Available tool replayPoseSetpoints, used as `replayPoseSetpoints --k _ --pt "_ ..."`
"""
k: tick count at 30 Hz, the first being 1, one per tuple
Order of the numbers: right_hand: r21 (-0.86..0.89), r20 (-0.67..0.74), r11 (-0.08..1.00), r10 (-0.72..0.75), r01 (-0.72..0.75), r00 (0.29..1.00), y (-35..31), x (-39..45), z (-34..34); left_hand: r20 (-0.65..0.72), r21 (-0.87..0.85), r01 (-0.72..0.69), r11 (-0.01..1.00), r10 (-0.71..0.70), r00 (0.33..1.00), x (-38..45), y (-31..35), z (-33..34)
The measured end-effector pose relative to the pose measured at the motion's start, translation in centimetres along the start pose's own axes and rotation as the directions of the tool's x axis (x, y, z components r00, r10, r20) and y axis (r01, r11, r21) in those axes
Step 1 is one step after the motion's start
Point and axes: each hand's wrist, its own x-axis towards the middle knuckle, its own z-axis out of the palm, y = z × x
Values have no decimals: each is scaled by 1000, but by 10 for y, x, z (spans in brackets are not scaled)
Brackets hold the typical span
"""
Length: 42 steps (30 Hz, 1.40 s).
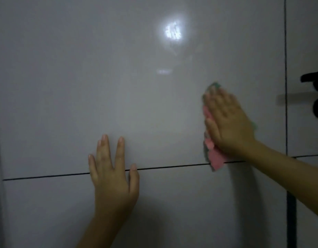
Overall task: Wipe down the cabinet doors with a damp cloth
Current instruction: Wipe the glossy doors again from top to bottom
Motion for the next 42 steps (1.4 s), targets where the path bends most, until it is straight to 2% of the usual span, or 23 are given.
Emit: replayPoseSetpoints --k 2,3,4,6,8,10,12,15,17,19,20,22,24,28,30,31,32,34,36,38,40,41,42 --pt "60 -64 934 355 -352 933 -20 28 0 -39 -1 67 998 -67 997 2 -19 -9" --pt "93 -110 890 456 -447 883 -42 42 3 -51 -7 102 995 -102 994 0 -27 -12" --pt "116 -135 883 468 -456 873 -68 54 7 -68 -8 131 991 -132 989 -4 -33 -14" --pt "99 -150 970 234 -221 961 -134 65 19 -124 -7 181 983 -180 976 -14 -47 -16" --pt "64 -85 985 -155 161 984 -197 55 30 -172 2 252 968 -248 953 -25 -62 -15" --pt "53 21 898 -438 437 899 -226 33 32 -190 29 335 942 -324 927 -39 -76 -12" --pt "59 59 800 -600 597 798 -216 25 32 -188 35 414 910 -401 897 -55 -86 -15" --pt "19 24 860 -511 511 859 -175 43 24 -183 13 453 891 -443 878 -67 -100 -23" --pt "-1 14 966 -258 258 966 -165 69 16 -209 22 449 893 -435 876 -77 -112 -30" --pt "12 -21 1000 -20 20 1000 -193 99 15 -246 12 459 888 -442 862 -87 -128 -37" --pt "25 -43 999 21 -20 999 -218 111 17 -260 -5 471 882 -456 851 -93 -135 -38" --pt "45 -58 994 -93 96 994 -282 121 27 -286 -12 476 879 -459 841 -106 -150 -36" --pt "56 -20 943 -328 329 944 -339 104 41 -302 30 468 883 -439 846 -121 -162 -31" --pt "39 103 709 -704 704 703 -375 11 62 -275 69 535 842 -500 821 -158 -177 -26" --pt "61 139 610 -789 790 598 -350 -12 60 -220 70 550 832 -525 822 -176 -177 -27" --pt "60 116 593 -803 803 585 -338 -11 58 -189 61 560 826 -542 819 -185 -175 -29" --pt "41 96 616 -786 787 610 -328 -5 56 -166 44 568 822 -554 815 -193 -175 -31" --pt "-6 85 736 -674 677 734 -321 17 51 -148 -20 581 814 -577 803 -206 -179 -33" --pt "-29 59 879 -474 476 878 -341 36 51 -140 -86 573 815 -579 803 -216 -182 -32" --pt "25 -5 955 -297 297 955 -382 34 58 -137 -146 558 817 -575 807 -227 -184 -29" --pt "89 -4 918 -388 387 921 -422 -5 74 -126 -181 542 821 -566 815 -241 -188 -27" --pt "111 27 839 -538 532 843 -433 -34 82 -123 -175 531 829 -553 824 -245 -190 -26" --pt "130 84 719 -694 683 715 -437 -71 88 -119 -160 521 838 -540 833 -250 -193 -25"
